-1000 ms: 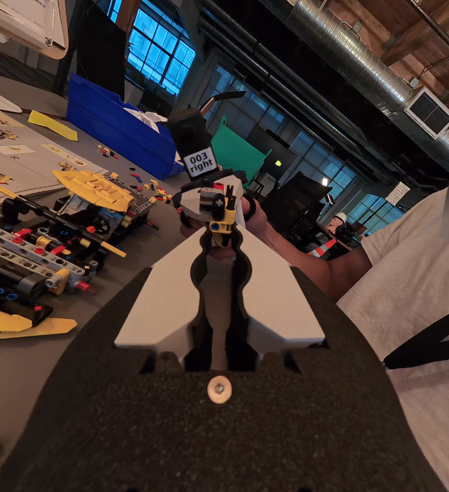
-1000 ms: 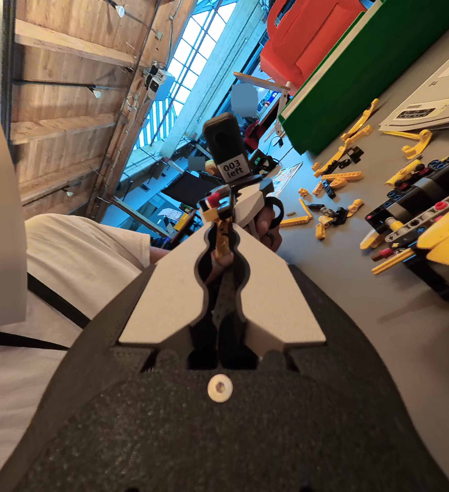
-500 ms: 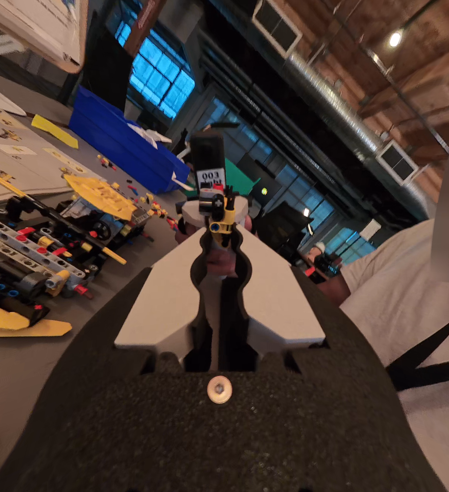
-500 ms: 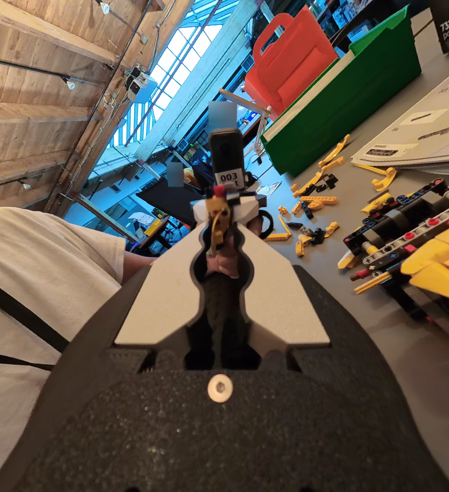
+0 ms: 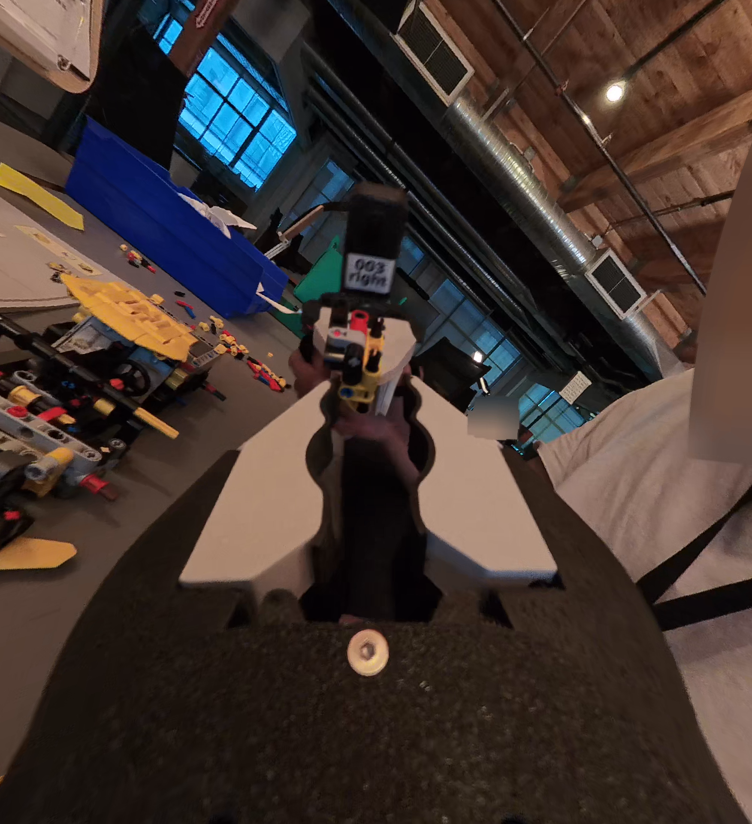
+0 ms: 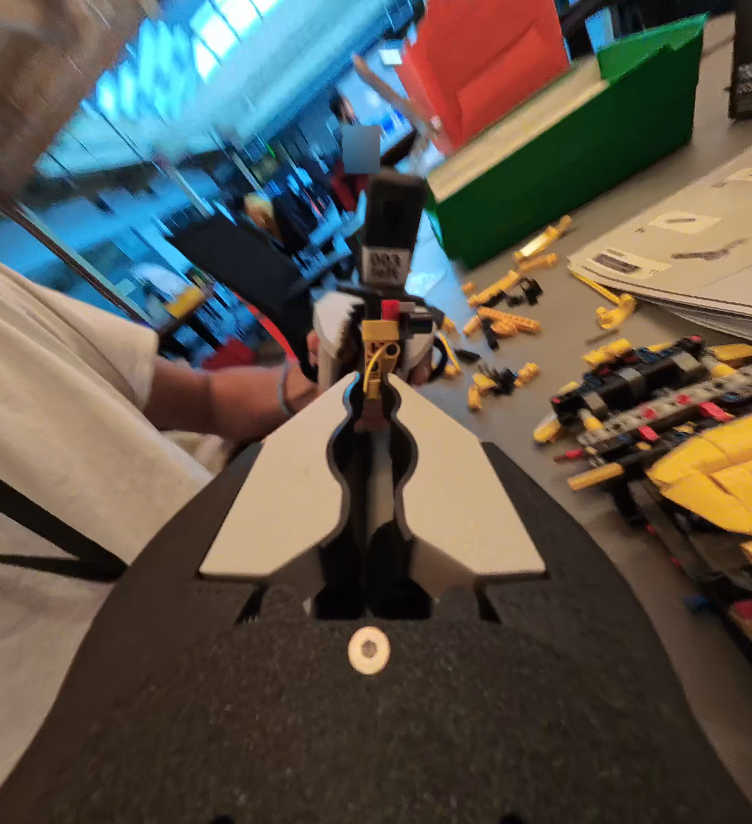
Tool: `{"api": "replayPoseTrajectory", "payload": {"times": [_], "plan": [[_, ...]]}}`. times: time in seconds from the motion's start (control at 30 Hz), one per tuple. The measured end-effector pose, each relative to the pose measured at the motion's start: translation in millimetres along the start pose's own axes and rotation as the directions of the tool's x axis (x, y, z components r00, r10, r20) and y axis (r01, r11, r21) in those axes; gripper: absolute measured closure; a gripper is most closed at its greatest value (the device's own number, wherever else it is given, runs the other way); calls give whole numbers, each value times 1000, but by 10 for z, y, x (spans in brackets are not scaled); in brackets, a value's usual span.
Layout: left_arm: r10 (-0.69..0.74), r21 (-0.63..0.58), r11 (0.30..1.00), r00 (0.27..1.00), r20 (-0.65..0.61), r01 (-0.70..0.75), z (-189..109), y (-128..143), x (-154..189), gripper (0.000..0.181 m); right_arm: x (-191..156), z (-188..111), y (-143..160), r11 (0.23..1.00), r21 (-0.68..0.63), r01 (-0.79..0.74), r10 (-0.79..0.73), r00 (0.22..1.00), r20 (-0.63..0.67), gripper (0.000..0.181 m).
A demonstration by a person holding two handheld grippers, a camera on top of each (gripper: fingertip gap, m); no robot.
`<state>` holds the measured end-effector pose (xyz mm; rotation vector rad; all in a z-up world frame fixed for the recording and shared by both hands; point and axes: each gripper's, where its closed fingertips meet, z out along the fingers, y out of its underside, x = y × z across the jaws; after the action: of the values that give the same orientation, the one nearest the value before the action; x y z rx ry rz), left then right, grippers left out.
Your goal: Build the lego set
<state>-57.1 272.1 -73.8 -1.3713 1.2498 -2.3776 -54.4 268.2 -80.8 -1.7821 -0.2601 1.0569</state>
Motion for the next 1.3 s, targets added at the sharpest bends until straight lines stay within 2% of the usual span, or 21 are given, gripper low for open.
{"api": "replayPoseTrajectory", "payload": {"times": [0.03,0.1,0.23,0.33,0.37,0.43,0.5,0.6,0.7,0.77,0.87,0.9,1.07,1.13,1.3], "plan": [[6,-9,1000,1000,11,-6,-7,10,-12,149,17,-52,45,997,-70,42,-45,998,-40,175],[35,-27,999,999,5,-35,-8,28,27,140,-85,-152,104,979,-177,102,-110,993,-36,175],[226,-168,960,974,5,-222,128,268,123,132,-227,-247,339,882,-426,202,-245,968,-47,175],[307,-281,913,952,-3,-296,215,497,120,136,-284,-256,421,825,-515,233,-300,953,-49,175],[323,-303,901,946,-8,-310,219,539,124,155,-284,-264,439,810,-535,240,-316,947,-54,175],[345,-277,901,939,-6,-333,217,498,143,156,-312,-253,416,807,-535,251,-330,942,-55,175],[294,-246,927,956,6,-284,203,430,128,157,-282,-227,315,805,-502,316,-408,909,-83,173],[169,-135,978,983,67,-159,140,215,8,157,-210,-201,64,796,-381,471,-568,798,-200,146],[-18,-7,1000,998,58,18,55,42,-80,157,-37,-227,44,748,-414,520,-656,674,-339,115],[-107,28,994,994,29,106,33,13,-99,158,27,-166,42,695,-449,562,-719,569,-399,113],[-100,-8,995,992,71,101,58,84,-156,157,108,-100,18,574,-554,603,-816,369,-444,119],[-89,-23,996,992,84,91,74,115,-165,157,136,-77,29,541,-590,599,-838,327,-437,121],[-74,-49,996,992,107,79,96,167,-179,157,206,-6,96,479,-660,578,-877,298,-376,136],[-87,-53,994,991,103,93,89,177,-182,157,210,1,109,463,-677,572,-886,297,-356,137],[-94,-65,993,994,62,98,107,192,-112,158,137,26,163,457,-683,570,-886,357,-295,147]]}}
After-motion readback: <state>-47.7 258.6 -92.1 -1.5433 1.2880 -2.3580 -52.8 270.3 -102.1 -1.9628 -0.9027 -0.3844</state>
